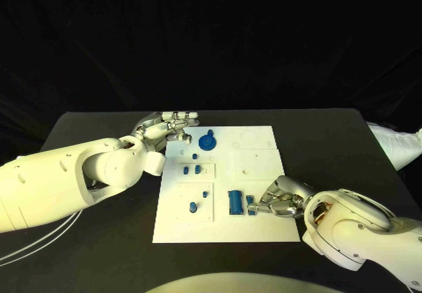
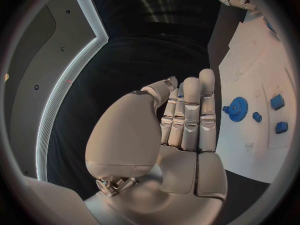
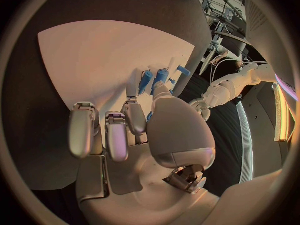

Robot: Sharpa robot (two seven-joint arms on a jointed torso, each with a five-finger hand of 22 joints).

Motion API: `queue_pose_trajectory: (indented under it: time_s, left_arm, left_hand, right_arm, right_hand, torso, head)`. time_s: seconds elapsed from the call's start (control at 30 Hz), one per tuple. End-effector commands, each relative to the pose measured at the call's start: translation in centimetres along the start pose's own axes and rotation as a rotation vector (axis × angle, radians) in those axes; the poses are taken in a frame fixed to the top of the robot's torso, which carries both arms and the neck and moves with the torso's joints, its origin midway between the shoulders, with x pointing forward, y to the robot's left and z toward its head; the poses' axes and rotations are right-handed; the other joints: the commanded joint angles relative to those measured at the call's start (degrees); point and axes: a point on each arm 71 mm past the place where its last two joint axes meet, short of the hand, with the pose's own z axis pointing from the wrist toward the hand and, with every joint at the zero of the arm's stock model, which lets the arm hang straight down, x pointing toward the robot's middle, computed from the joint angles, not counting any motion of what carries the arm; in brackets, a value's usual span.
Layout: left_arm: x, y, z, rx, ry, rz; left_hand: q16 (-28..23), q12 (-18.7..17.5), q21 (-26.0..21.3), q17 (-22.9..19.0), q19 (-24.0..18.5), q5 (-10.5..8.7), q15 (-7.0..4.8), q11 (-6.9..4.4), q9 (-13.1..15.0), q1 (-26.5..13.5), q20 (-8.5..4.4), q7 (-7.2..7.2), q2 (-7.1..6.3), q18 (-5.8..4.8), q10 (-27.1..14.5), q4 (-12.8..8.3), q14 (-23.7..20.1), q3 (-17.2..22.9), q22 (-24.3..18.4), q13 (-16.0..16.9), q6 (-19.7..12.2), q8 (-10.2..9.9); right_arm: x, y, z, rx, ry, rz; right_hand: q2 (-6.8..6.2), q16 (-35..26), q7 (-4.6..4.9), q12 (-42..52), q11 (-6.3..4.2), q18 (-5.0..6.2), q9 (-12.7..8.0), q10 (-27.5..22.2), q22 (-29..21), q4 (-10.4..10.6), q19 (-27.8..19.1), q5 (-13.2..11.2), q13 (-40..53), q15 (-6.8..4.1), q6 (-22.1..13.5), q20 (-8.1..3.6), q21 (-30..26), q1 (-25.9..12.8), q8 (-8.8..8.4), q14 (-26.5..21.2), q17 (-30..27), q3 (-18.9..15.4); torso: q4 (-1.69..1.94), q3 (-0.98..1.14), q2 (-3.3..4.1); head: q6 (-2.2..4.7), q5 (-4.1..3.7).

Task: Assemble the parts on the task board

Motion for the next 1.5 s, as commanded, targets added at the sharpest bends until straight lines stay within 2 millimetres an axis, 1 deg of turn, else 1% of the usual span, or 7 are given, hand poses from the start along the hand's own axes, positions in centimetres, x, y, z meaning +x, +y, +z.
queue_pose_trajectory:
  time_s: [0.03,0.4,0.73,1.03,1.2,1.4,1.5]
  left_arm:
    - [0.2,-0.1,0.0,0.005,0.022,-0.003]
    - [0.3,0.0,0.0,0.005,0.024,-0.003]
    - [0.3,0.0,0.0,0.006,0.022,-0.003]
    - [0.2,-0.1,0.0,0.007,0.02,-0.002]
    - [0.2,0.0,0.1,0.008,0.018,-0.002]
    - [-0.2,0.2,0.4,0.014,0.001,0.0]
    - [-0.5,0.5,0.7,0.021,-0.021,-0.009]
  left_hand:
    - [0.3,0.32,-0.22,-0.06,-0.26,-0.06,0.01,0.11,0.01,0.0,0.08,0.0,0.6,1.11,-0.41,-0.28,-0.45,-0.16,-0.09,-0.08,-0.42,-0.03]
    - [0.3,0.32,-0.22,-0.06,-0.26,-0.06,0.01,0.11,0.01,0.0,0.08,0.0,0.6,1.11,-0.41,-0.28,-0.45,-0.16,-0.09,-0.08,-0.42,-0.03]
    - [0.3,0.32,-0.22,-0.06,-0.26,-0.06,0.01,0.11,0.01,0.0,0.08,0.0,0.6,1.11,-0.41,-0.28,-0.45,-0.16,-0.09,-0.08,-0.42,-0.03]
    - [0.3,0.32,-0.22,-0.06,-0.26,-0.06,0.01,0.11,0.01,0.0,0.08,0.0,0.6,1.11,-0.41,-0.28,-0.45,-0.16,-0.09,-0.08,-0.42,-0.03]
    - [0.3,0.32,-0.22,-0.06,-0.26,-0.06,0.01,0.11,0.01,0.0,0.08,0.0,0.6,1.11,-0.41,-0.28,-0.45,-0.16,-0.09,-0.08,-0.42,-0.03]
    - [0.33,0.63,-0.41,-0.29,-0.41,-0.09,0.14,0.2,-0.01,-0.6,0.18,0.07,0.68,1.07,-0.77,-0.17,-0.68,-0.52,-0.19,-0.14,-0.58,-0.04]
    - [-0.48,1.01,-1.3,-0.86,-1.41,-0.11,0.39,0.22,0.0,-1.84,0.43,0.03,0.48,1.02,-1.05,0.4,-2.06,-1.44,-0.68,-0.16,-0.68,0.01]
  right_arm:
    - [0.1,0.1,-0.1,-0.03,0.013,-0.044]
    - [0.3,0.0,0.3,-0.022,0.019,-0.075]
    - [0.3,-0.4,1.3,-0.013,-0.005,-0.089]
    - [0.0,0.2,0.8,-0.076,-0.037,-0.019]
    - [-1.5,0.7,0.4,-0.184,-0.08,0.133]
    - [-4.9,0.6,1.7,-0.327,-0.119,0.418]
    - [-6.4,-0.1,2.9,-0.349,-0.141,0.553]
  right_hand:
    - [0.21,0.35,0.15,-0.15,-0.02,-0.29,0.14,0.3,0.35,-0.14,0.32,-0.68,1.12,0.07,0.09,0.19,0.12,1.14,-0.33,5.19,11.04,-0.45]
    - [1.24,0.4,0.17,-0.31,-0.02,-0.29,0.42,0.26,0.41,-1.22,0.33,-1.18,1.1,0.07,0.14,0.21,0.11,4.17,-0.42,5.21,11.16,-0.89]
    - [2.09,0.45,0.09,-0.34,-0.1,-0.3,0.57,0.26,0.47,-2.14,0.36,-1.38,1.12,0.02,0.24,0.18,0.13,6.24,-0.44,5.23,11.26,-0.85]
    - [2.18,0.42,0.24,-0.41,0.05,-0.3,0.71,0.3,0.47,0.05,0.35,-1.17,1.11,0.13,0.21,0.26,0.09,3.79,-0.6,5.22,11.21,-3.12]
    - [2.18,0.09,0.56,-1.03,0.31,-0.11,0.58,-0.05,-0.33,0.56,-0.23,-0.05,0.84,0.31,-0.8,0.37,-0.57,4.05,-1.3,5.09,10.58,-4.09]
    - [3.93,-4.52,2.34,-14.27,1.73,1.78,-0.62,-5.73,-8.37,-1.48,-5.88,1.76,-6.56,1.42,-4.65,1.27,-7.23,8.99,-3.96,3.19,2.75,-3.84]
    - [5.05,-16.1,3.39,-34.89,2.62,4.89,-1.78,-14.87,-22.91,-2.85,-15.96,1.82,-19.31,2.14,-6.66,1.97,-20.27,12.21,-5.36,-1.75,-12.85,-3.44]
  torso:
    - [-0.05,0.03,0.01]
    - [0.15,-0.03,0.04]
    - [0.16,0.0,0.04]
    - [0.0,-0.01,-0.09]
    - [0.01,-0.16,-0.28]
    - [-0.33,-0.69,-1.23]
    - [-0.36,-0.97,-2.02]
  head:
    - [-0.02,0.0]
    - [-0.04,-0.14]
    - [-0.3,0.36]
    - [-0.15,0.45]
    - [0.27,0.16]
    - [1.45,-0.45]
    - [2.13,-0.93]
